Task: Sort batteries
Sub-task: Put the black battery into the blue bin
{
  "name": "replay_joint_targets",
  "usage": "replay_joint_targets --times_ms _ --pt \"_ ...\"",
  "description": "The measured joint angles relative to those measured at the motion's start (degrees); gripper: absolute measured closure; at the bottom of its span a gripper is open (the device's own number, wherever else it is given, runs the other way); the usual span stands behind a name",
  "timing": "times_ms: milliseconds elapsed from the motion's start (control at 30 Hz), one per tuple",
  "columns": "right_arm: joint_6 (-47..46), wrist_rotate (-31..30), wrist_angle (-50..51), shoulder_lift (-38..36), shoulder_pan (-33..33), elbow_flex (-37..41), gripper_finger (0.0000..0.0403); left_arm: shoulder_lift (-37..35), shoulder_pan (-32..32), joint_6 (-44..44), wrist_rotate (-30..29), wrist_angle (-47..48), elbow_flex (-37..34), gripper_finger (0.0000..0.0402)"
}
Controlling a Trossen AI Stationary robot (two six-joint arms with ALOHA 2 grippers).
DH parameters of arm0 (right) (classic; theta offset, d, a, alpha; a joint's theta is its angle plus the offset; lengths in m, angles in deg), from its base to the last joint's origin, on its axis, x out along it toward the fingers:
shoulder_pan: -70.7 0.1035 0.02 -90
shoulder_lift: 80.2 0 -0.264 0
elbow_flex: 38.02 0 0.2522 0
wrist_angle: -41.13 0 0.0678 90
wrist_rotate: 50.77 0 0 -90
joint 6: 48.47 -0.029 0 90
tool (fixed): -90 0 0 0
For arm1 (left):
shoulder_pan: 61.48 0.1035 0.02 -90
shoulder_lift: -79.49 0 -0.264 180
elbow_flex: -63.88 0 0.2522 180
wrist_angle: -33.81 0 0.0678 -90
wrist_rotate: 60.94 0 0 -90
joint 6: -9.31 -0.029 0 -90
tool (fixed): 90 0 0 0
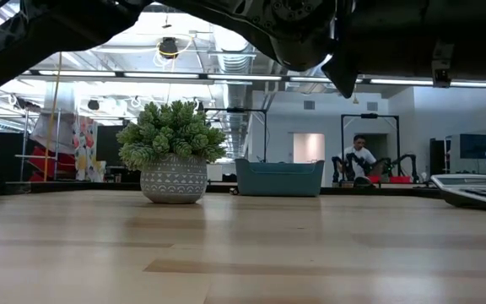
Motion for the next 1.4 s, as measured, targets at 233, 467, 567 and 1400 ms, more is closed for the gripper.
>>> replay_joint_targets --times_ms 233,467,567,1400 --pt "-0.2 0.0 2.9 0.0 0.0 0.0 0.0183 -7.2 0.1 -8.6 -6.7 9.2 -0.1 0.0237" --pt "0.1 0.0 2.8 0.0 -1.6 0.0 0.0183 -14.9 -1.0 -15.3 -21.7 24.0 -0.1 0.0292" --pt "0.0 0.1 2.8 0.4 -3.1 0.0 0.0183 -18.6 -0.8 -15.9 -25.0 27.6 -1.4 0.0328" --pt "8.1 30.8 -5.7 19.4 -36.0 4.1 0.0183 -81.4 18.1 -7.2 -42.1 -5.0 -81.5 0.0395"
